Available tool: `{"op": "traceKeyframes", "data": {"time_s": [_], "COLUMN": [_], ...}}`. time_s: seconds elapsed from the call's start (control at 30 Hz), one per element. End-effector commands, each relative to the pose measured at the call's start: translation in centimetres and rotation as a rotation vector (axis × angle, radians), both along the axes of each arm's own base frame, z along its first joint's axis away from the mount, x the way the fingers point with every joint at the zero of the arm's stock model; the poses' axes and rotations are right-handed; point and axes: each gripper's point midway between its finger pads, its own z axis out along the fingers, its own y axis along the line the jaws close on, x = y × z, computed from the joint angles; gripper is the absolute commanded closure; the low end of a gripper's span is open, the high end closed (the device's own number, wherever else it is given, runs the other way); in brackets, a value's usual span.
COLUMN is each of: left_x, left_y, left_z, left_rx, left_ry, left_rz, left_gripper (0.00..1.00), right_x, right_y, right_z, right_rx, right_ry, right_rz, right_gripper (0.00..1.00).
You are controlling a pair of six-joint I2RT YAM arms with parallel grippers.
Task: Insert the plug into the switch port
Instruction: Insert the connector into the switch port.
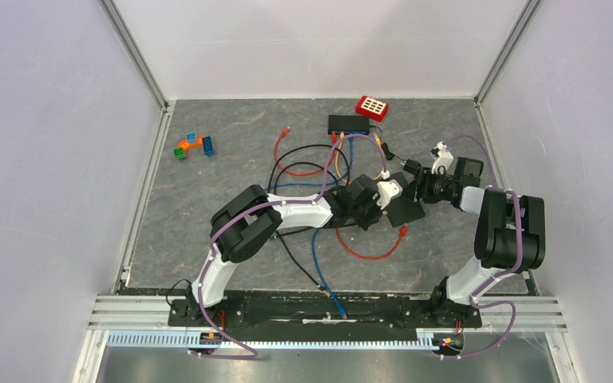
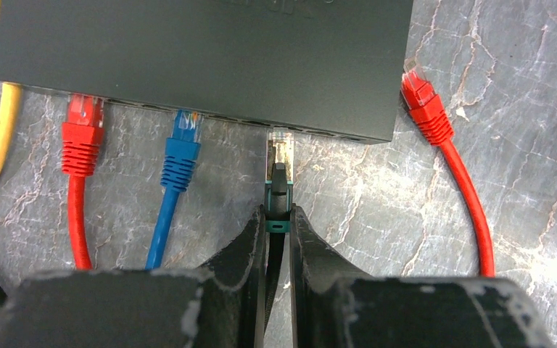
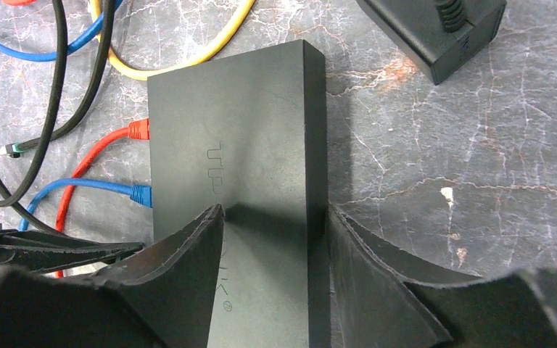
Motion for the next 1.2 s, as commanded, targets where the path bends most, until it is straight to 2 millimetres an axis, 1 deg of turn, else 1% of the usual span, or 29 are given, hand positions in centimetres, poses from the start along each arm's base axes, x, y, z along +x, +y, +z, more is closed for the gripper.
{"op": "traceKeyframes", "data": {"time_s": [0.0,0.1,0.23,0.37,0.5,0.63,0.67,0.83,0.93,1.1,1.17], "left_x": [-0.7,-0.2,-0.8,-1.6,-2.5,-2.6,-3.1,-3.3,-3.2,-2.6,-2.7], "left_y": [4.7,5.1,4.4,3.7,3.3,3.1,2.8,2.6,2.5,2.0,1.7], "left_z": [-4.4,-3.9,-3.1,-2.7,-2.4,-2.1,-2.2,-2.7,-2.8,-3.1,-3.1], "left_rx": [0.210,0.239,0.233,0.252,0.231,0.218,0.212,0.227,0.235,0.238,0.230], "left_ry": [0.033,0.001,-0.024,-0.044,-0.014,-0.002,0.019,0.028,0.029,0.026,0.035], "left_rz": [0.100,0.110,0.060,0.030,0.004,0.001,-0.020,-0.034,-0.037,-0.009,-0.013], "left_gripper": [0.98,0.98,0.98,0.98,0.98,0.98,0.98,0.98,0.98,0.98,0.98], "right_x": [-4.6,-4.1,-3.9,-4.2,-4.7,-4.9,-5.0,-5.4,-5.7,-6.0,-6.1], "right_y": [0.9,0.5,0.4,0.2,0.3,0.4,0.4,0.6,0.7,1.0,1.1], "right_z": [-2.9,-2.2,-1.6,-1.6,-1.9,-2.0,-2.0,-2.3,-2.4,-2.7,-2.7], "right_rx": [0.048,0.046,0.051,0.043,0.048,0.053,0.055,0.063,0.063,0.077,0.078], "right_ry": [0.220,0.208,0.199,0.196,0.204,0.205,0.207,0.215,0.215,0.217,0.216], "right_rz": [-0.027,-0.036,-0.048,-0.054,-0.049,-0.046,-0.044,-0.034,-0.028,-0.024,-0.023], "right_gripper": [0.43,0.43,0.43,0.43,0.42,0.43,0.43,0.44,0.44,0.47,0.47]}}
